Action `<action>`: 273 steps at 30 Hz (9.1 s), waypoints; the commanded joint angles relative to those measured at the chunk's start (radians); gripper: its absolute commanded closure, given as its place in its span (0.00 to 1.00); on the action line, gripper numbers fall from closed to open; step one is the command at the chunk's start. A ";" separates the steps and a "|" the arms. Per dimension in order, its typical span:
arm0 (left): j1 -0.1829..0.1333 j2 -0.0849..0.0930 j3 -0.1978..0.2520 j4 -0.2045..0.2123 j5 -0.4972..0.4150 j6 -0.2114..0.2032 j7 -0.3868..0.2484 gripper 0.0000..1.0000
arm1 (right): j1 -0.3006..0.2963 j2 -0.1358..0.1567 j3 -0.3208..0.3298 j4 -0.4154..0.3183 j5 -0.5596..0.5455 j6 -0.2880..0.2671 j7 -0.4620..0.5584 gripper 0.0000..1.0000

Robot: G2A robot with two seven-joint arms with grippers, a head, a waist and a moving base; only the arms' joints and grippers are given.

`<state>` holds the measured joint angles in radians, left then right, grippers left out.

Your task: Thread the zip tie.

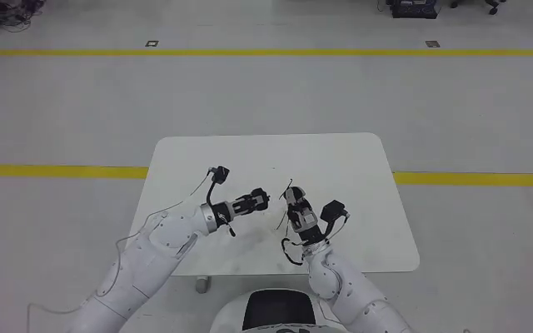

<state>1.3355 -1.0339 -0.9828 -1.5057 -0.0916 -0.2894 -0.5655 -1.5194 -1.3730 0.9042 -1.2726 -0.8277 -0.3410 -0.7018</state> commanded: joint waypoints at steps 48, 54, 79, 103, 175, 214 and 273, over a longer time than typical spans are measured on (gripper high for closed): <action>0.100 -0.002 -0.036 -0.087 0.012 -0.051 0.159 1.00 | 0.049 0.133 -0.179 -0.095 0.143 0.001 -0.123 1.00; 0.100 -0.002 -0.036 -0.087 0.012 -0.051 0.159 1.00 | 0.049 0.133 -0.179 -0.095 0.143 0.001 -0.123 1.00; 0.100 -0.002 -0.036 -0.087 0.012 -0.051 0.159 1.00 | 0.226 0.191 -0.479 -0.095 0.384 0.001 -0.391 1.00; 0.100 -0.002 -0.036 -0.087 0.012 -0.051 0.159 1.00 | 0.253 0.177 -0.478 -0.116 0.619 0.001 -0.311 1.00; 0.100 -0.002 -0.036 -0.087 0.012 -0.051 0.159 1.00 | 0.133 0.059 -0.254 -0.071 0.477 0.001 -0.058 1.00; 0.100 -0.002 -0.036 -0.087 0.012 -0.051 0.159 1.00 | 0.059 0.032 -0.161 -0.077 0.367 0.001 0.016 1.00; 0.102 -0.004 -0.028 -0.091 -0.014 -0.046 0.140 1.00 | -0.048 0.063 -0.078 -0.209 0.459 0.001 0.132 0.00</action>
<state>1.4367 -1.0376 -1.0109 -1.5975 -0.0911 -0.3341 -0.4140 -1.5632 -1.3151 0.8116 -1.4705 -0.4157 -0.3400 -0.6112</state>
